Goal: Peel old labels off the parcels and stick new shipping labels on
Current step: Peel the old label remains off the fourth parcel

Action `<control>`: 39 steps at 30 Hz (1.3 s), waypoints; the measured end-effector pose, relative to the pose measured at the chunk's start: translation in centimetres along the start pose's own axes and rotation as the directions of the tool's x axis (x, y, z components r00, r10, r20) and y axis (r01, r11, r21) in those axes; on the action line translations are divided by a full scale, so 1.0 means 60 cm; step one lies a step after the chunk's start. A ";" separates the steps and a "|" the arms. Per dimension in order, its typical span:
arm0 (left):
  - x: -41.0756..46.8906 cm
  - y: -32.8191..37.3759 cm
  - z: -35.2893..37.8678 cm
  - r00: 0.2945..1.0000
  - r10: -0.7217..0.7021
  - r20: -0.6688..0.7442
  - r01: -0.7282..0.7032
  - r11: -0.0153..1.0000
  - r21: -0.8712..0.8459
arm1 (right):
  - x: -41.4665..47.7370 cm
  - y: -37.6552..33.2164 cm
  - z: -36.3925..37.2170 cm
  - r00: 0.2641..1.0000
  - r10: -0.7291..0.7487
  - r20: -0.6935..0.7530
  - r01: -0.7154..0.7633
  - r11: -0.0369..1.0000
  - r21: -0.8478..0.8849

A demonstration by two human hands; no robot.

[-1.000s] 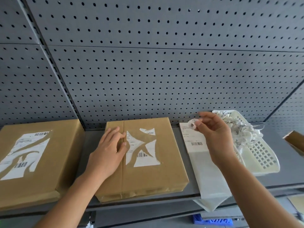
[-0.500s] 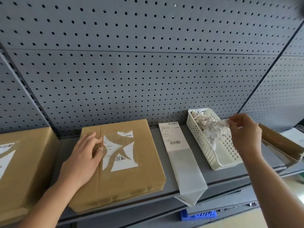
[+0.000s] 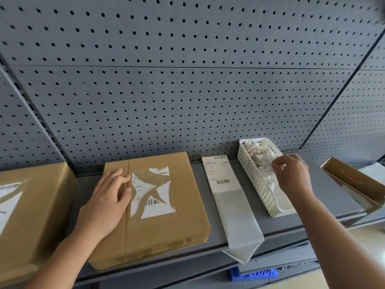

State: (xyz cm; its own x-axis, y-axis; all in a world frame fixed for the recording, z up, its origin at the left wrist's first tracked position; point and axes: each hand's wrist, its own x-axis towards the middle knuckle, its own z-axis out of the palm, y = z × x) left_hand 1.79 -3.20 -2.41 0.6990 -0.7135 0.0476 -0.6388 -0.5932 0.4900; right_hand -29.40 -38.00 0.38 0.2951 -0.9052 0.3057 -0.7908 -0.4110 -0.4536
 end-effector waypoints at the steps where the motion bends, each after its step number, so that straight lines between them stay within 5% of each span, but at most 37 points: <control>1: 0.000 -0.001 0.000 1.000 0.000 0.000 0.000 1.000 0.000 | -0.001 -0.002 0.000 1.000 -0.005 0.007 0.005 1.000 -0.007; 13: 0.000 -0.001 -0.001 1.000 -0.006 0.006 0.006 1.000 -0.005 | -0.008 -0.068 -0.030 0.955 -0.192 -0.225 0.210 0.976 0.057; 30: -0.005 0.011 -0.005 1.000 -0.028 0.006 0.028 0.999 -0.020 | -0.056 -0.235 0.047 0.893 -0.450 -0.015 0.438 0.860 0.262; 39: -0.008 0.013 -0.008 1.000 -0.017 0.004 0.017 0.999 -0.037 | -0.114 -0.330 0.121 0.828 -0.498 0.258 0.366 0.829 0.423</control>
State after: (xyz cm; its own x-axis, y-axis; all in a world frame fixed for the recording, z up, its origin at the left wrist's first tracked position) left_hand 1.11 -3.16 -1.63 0.7085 -0.7048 0.0360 -0.6143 -0.5909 0.5229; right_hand -11.86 -24.48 1.17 0.7762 -0.5730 0.2632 -0.3201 -0.7177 -0.6185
